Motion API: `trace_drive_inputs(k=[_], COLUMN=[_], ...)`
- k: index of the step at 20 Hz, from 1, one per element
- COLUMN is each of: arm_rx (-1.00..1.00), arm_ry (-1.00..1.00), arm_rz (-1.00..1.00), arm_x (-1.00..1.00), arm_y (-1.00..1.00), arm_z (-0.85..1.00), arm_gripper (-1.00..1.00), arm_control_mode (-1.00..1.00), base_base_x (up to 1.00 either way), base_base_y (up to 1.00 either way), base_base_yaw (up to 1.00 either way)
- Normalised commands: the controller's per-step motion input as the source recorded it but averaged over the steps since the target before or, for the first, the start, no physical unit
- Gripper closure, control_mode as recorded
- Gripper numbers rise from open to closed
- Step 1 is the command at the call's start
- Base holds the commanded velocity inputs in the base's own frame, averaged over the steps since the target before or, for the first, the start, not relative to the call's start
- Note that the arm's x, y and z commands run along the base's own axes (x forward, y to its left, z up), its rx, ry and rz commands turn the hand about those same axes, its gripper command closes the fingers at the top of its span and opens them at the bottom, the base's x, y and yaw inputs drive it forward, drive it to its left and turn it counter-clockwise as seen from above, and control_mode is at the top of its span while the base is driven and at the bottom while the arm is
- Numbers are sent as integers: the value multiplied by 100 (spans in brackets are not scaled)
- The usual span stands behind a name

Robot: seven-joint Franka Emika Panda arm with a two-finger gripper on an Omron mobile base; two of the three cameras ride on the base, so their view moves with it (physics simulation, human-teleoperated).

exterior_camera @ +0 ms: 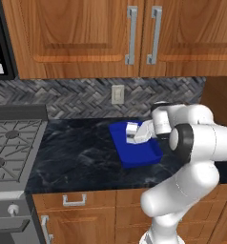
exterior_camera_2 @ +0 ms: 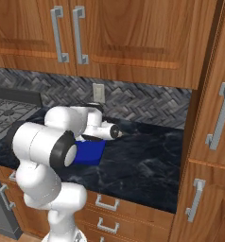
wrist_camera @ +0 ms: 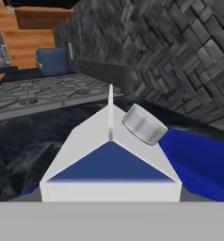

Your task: Take out the milk from the fridge and place it on the tray on the counter. Then take the sugar cube near the tray and place it in the tray.

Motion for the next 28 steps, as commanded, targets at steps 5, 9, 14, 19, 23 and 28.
trace_drive_inputs(k=[5,9,14,19,23,28], arm_rx=[0,0,0,0,0,0], arm_ry=[0,0,0,0,0,0], arm_rz=[0,0,0,0,0,0], arm_x=[22,28,36,44,26,22], arm_y=[6,13,7,8,2,0], arm_z=[-28,-26,-16,-9,-27,-37], arm_gripper=[100,100,100,100,100,100], arm_control_mode=[-100,-100,-100,-100,-100,-100], base_base_x=[0,0,0,0,0,0], base_base_y=[0,0,0,0,0,0], base_base_yaw=[0,0,0,0,0,0])
